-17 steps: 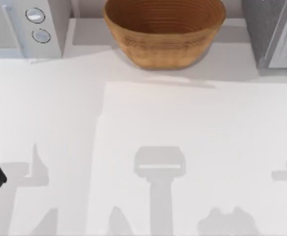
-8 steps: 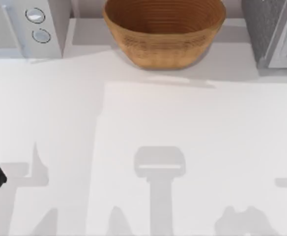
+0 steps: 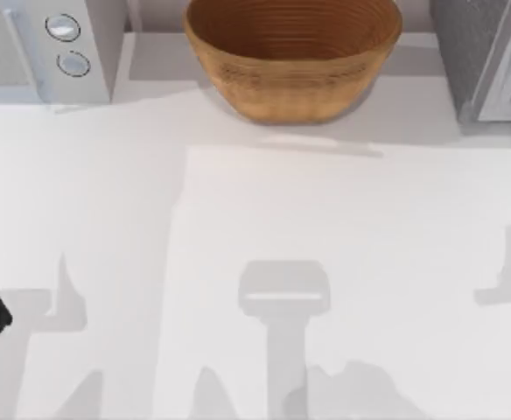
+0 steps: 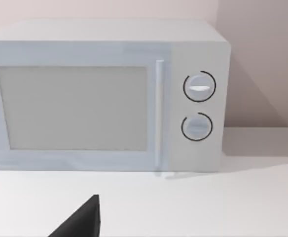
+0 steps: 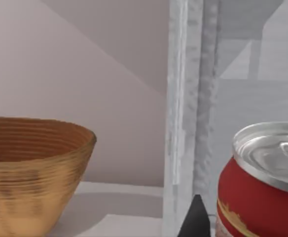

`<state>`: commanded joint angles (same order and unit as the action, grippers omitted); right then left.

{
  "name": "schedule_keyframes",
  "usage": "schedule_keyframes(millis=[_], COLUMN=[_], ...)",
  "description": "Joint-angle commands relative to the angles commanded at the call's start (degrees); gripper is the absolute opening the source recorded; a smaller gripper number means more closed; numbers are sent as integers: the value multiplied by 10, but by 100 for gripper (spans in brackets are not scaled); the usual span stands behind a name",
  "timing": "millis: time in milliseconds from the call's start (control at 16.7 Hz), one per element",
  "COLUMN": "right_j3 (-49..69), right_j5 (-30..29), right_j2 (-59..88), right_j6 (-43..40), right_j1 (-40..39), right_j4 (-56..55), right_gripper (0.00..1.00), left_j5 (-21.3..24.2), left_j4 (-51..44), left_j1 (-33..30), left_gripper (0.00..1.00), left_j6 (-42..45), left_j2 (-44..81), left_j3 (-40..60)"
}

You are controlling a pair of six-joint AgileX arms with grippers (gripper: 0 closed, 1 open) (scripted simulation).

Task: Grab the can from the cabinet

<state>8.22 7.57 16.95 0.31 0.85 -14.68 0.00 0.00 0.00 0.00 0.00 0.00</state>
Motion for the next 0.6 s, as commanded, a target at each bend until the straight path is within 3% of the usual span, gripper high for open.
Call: schedule_keyframes(millis=[600], right_j3=[176], right_j5=[228], right_j2=[611], right_j6=[10], right_j1=[39], right_j4=[-394], right_gripper=[0], left_j5=[0], left_j4=[0], left_j1=[0], left_gripper=[100], left_j6=[0], left_j2=[0], left_j3=[0])
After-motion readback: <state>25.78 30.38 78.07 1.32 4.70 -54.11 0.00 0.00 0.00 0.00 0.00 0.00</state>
